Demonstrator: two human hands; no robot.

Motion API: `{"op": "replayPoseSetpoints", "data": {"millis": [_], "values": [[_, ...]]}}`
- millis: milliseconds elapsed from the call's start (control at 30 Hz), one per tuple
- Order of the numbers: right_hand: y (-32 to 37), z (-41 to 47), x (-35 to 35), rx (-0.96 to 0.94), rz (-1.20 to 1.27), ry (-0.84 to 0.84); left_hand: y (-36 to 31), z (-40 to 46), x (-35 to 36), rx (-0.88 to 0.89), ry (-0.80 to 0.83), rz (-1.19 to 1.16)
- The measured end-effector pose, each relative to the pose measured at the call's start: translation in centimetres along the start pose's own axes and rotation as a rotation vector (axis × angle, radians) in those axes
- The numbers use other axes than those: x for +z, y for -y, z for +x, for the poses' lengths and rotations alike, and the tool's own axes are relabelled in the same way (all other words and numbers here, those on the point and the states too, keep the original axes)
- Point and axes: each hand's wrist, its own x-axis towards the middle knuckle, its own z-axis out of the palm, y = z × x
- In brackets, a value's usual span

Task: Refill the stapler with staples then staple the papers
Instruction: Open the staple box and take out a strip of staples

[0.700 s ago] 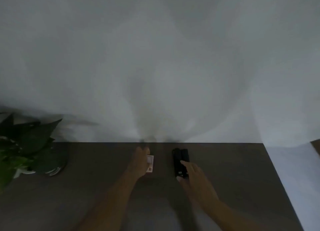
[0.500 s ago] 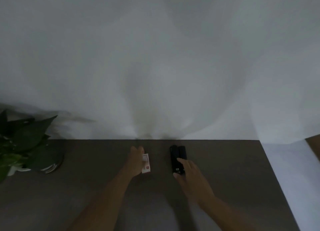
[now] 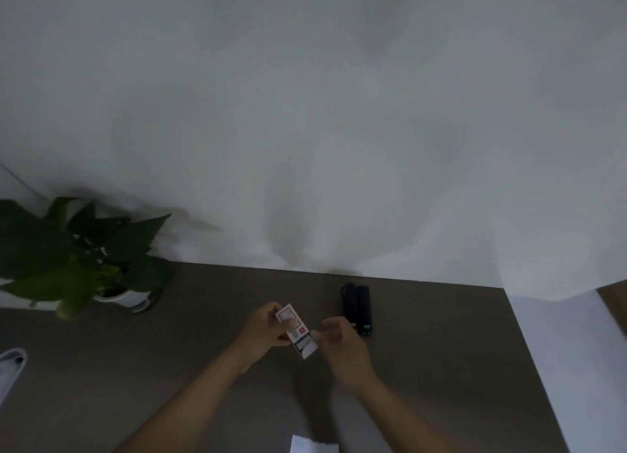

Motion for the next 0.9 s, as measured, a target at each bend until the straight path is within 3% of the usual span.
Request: {"op": "replayPoseSetpoints", "data": {"millis": [300,400,567,900], "values": [[3.7,-6.6,-1.4,-0.237,0.095,0.112,-4.4,-6.8,-2.0,0.089,0.036,-0.137],[4.1,-8.4,-2.2,-0.421,-0.14,0.142,-5.0,-8.2,-2.2,0.102,0.078,-0.143],[5.1,-10.0,-2.2,-0.708,-0.754,0.011,-5.1,-9.6,-1.6,0.11,0.115,-0.118],[6.0,-11.3,-1.6,-0.788,-1.051,0.061,-5.4,-11.0,-1.5,0.144,0.145,-0.002]]}}
